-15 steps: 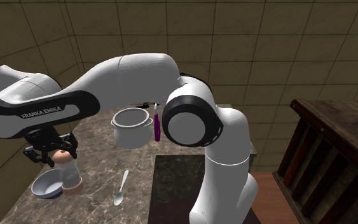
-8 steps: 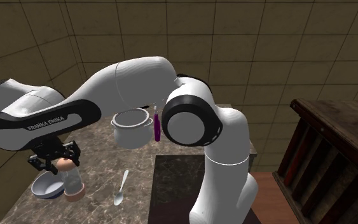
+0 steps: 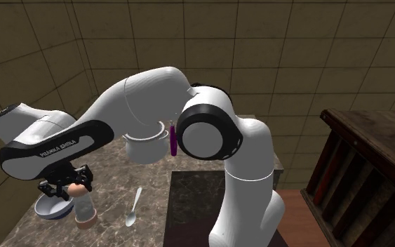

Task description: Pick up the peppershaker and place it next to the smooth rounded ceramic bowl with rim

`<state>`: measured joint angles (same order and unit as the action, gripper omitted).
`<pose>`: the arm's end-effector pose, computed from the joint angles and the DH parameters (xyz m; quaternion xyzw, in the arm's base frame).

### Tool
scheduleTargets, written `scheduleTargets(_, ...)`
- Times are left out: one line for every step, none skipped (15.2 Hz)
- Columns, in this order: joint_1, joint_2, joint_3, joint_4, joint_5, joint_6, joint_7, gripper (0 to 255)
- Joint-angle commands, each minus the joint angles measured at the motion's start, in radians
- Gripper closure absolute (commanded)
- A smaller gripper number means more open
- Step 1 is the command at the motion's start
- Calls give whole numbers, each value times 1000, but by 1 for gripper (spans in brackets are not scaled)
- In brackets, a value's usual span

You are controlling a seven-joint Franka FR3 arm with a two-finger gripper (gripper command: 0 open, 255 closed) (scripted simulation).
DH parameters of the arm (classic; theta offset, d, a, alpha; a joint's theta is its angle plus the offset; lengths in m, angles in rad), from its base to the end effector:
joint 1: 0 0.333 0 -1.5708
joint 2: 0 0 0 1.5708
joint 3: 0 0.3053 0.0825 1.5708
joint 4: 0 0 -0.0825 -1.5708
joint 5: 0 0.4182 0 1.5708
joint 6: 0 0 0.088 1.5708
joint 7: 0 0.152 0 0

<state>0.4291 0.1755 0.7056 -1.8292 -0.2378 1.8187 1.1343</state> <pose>0.2921 0.5333 0.3773 0.9953 0.0378 0.0213 0.0869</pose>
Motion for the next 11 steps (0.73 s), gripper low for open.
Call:
scheduleTargets(1, 8, -1, -19, -7, 24, 7, 255)
scheduleTargets(2, 12, -2, -27, -10, 36, 11, 255)
scheduleTargets(2, 17, -3, -36, -14, 48, 14, 255)
scheduleTargets(3, 22, -4, -44, -19, 59, 18, 255)
scheduleTargets(4, 27, -5, -52, -23, 71, 22, 255)
scheduleTargets(5, 32, -6, -60, -27, 82, 26, 255)
scheduleTargets(5, 36, -7, -65, -31, 90, 29, 255)
scheduleTargets(5, 36, -7, -65, -31, 90, 29, 255)
scheduleTargets(5, 36, -7, -65, -31, 90, 29, 255)
scheduleTargets(5, 36, -7, -65, -31, 90, 29, 255)
scheduleTargets(5, 36, -7, -65, -31, 90, 29, 255)
